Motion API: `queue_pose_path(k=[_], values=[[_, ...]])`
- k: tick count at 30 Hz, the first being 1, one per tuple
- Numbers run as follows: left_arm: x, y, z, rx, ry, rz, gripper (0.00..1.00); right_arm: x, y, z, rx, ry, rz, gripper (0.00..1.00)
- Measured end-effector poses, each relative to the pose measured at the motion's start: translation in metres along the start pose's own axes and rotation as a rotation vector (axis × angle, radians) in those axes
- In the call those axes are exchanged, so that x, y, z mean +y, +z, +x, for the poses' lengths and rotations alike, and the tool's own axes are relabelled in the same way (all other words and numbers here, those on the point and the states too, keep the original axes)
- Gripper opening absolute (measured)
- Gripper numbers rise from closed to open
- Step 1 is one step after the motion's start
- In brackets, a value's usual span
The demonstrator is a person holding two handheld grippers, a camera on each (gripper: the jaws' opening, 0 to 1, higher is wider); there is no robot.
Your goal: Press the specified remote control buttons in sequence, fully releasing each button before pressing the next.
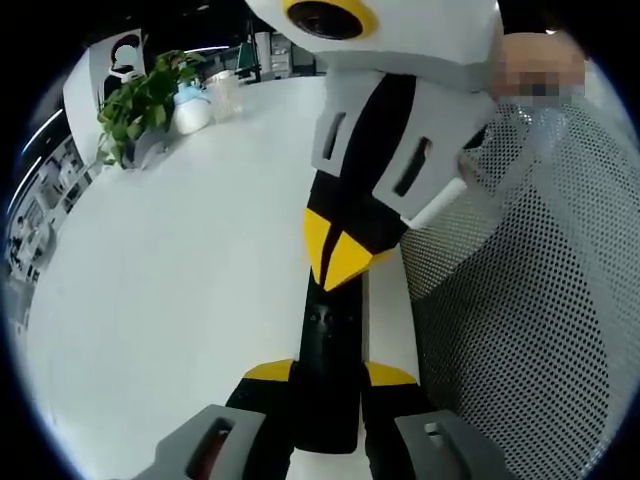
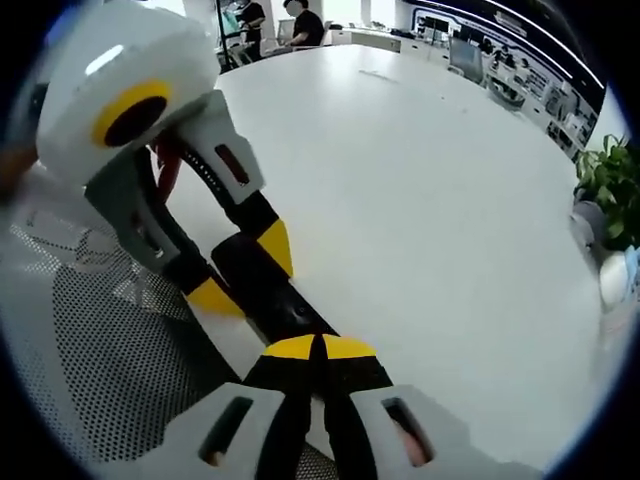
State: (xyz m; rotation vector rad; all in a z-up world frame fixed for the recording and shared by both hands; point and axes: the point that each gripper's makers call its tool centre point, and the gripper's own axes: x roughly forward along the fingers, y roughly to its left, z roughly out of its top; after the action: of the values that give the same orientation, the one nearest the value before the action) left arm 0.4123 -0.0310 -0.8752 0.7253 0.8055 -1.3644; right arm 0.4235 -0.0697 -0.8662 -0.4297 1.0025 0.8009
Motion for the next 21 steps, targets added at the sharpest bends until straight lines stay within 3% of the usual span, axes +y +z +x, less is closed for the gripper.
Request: queue_pose_path(k=[5,8,13,21], values=[[0.0,0.0004,0.0001,0.001,0.0,-0.001,0.25,-0.0004,-0.0003,0.0004,-0.007,-0.009,0.02,0.0],[0.0001,0.0009,0.0003,0.005,0.0,0.0,0.25,-0.0017,-0.0005,0.0009,-0.003,0.007,0.103,0.0],[0.0002,0.0014,0.0006,0.004,0.0,0.0,0.25,-0.0016,-0.0001,0.0012,0.007,0.006,0.092,0.0],[0.0001,0.0021,0.0012,0.001,0.001,0.0,0.25,-0.0031,-0.0003,0.0026,0.077,0.025,0.12,0.0]])
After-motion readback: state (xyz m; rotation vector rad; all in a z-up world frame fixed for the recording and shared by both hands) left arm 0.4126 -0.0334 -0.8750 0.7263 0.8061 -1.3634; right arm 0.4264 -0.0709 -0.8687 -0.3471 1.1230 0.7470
